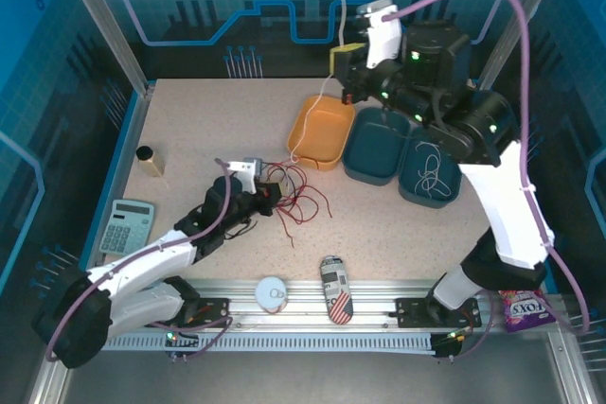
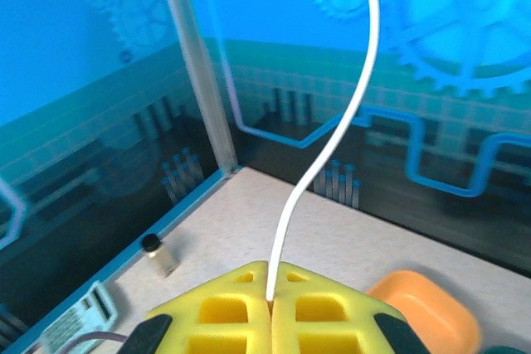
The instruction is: Untangle the cables
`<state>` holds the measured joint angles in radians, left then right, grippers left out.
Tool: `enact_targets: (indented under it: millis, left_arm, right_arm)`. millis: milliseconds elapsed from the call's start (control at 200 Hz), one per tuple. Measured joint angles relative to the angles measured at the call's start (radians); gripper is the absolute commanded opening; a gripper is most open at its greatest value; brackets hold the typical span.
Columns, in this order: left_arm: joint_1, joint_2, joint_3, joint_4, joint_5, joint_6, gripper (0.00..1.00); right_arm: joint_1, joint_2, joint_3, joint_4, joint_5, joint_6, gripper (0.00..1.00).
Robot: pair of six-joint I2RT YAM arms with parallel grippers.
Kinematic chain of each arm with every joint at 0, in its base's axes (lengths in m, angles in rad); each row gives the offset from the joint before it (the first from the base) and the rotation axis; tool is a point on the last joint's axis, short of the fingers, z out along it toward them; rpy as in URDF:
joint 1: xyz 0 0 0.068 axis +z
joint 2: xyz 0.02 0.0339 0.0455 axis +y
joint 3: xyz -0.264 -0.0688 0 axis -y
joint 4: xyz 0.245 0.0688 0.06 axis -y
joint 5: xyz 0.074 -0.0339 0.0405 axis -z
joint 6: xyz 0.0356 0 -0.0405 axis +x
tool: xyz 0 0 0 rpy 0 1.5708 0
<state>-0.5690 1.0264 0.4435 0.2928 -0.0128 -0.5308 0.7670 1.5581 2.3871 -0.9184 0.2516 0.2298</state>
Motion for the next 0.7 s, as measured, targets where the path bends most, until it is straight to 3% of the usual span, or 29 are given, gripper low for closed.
enact_targets:
  millis: [330, 700]
  left_arm:
    - [0.122, -0.14, -0.076, -0.124, -0.045, -0.071, 0.0]
    - [0.155, -0.027, -0.076, -0.154, -0.054, -0.101, 0.0]
  right_arm:
    - [-0.022, -0.204, -0.018, 0.012, 0.224, -0.097, 0.0]
    - [-0.023, -0.211, 0.02, 0.08, 0.27, -0.174, 0.0]
